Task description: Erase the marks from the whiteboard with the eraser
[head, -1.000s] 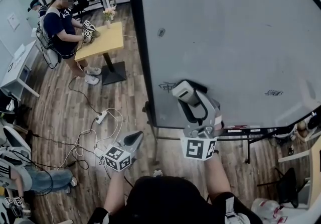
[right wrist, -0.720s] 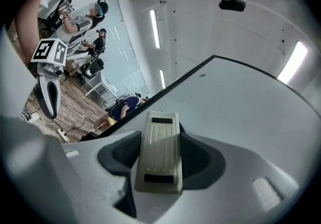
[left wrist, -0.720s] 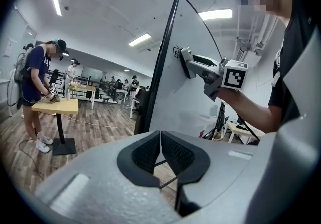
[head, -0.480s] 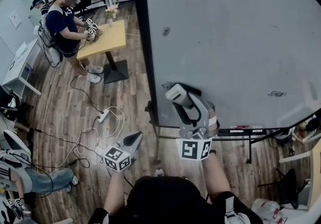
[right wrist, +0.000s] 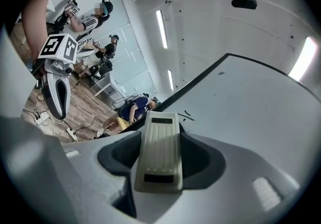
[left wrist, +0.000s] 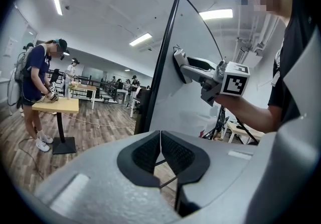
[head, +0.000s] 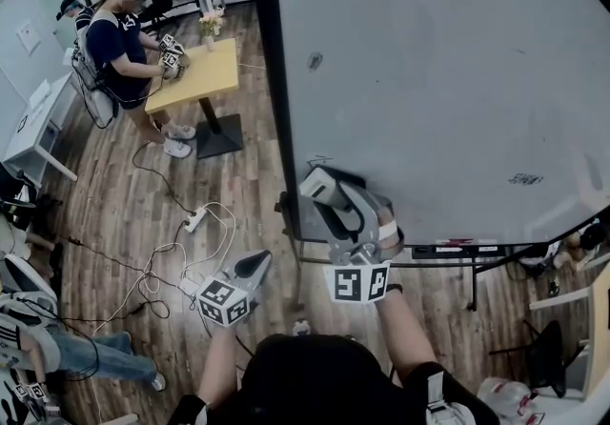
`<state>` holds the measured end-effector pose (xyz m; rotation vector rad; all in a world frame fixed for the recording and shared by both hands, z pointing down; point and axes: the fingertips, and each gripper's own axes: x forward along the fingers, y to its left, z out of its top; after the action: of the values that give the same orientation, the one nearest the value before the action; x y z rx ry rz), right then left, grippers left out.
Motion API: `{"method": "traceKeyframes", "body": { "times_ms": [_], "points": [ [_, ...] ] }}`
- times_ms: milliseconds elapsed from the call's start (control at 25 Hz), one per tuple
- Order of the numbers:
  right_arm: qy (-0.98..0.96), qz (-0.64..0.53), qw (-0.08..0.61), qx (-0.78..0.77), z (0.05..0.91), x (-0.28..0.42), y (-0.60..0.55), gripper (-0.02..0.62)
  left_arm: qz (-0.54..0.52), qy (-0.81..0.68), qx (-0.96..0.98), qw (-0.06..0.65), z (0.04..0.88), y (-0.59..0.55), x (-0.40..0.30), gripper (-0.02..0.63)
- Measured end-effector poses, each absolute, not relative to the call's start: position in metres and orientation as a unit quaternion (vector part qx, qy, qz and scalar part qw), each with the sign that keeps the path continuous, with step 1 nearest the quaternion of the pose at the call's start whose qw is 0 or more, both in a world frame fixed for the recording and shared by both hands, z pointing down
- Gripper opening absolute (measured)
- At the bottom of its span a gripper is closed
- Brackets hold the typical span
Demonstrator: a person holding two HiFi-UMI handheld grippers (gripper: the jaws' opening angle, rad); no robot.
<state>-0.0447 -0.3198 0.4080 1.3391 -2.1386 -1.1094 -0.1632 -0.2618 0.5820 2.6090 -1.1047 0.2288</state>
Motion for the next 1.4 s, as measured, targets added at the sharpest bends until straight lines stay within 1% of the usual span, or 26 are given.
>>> {"method": "traceKeyframes", "body": {
  "times_ms": [360, 640, 1400],
  "points": [
    [-0.772, -0.398, 0.222, 0.442, 0.423, -0.064, -0.321, 0.25, 0.075, -0.387, 0.906, 0.153, 0.575, -0.26, -0.165, 0.017],
    [-0.778, -0.392, 0.222, 0.437, 0.414, -0.061, -0.319, 0.249, 0.073, -0.396, 0.902, 0.153, 0.572, -0.258, -0.173, 0.017],
    [-0.739, -0.389, 0.186, 0.518, 0.349, 0.022, -0.313, 0.249, 0.064, -0.392, 0.905, 0.15, 0.567, -0.254, -0.155, 0.017]
  ]
}}
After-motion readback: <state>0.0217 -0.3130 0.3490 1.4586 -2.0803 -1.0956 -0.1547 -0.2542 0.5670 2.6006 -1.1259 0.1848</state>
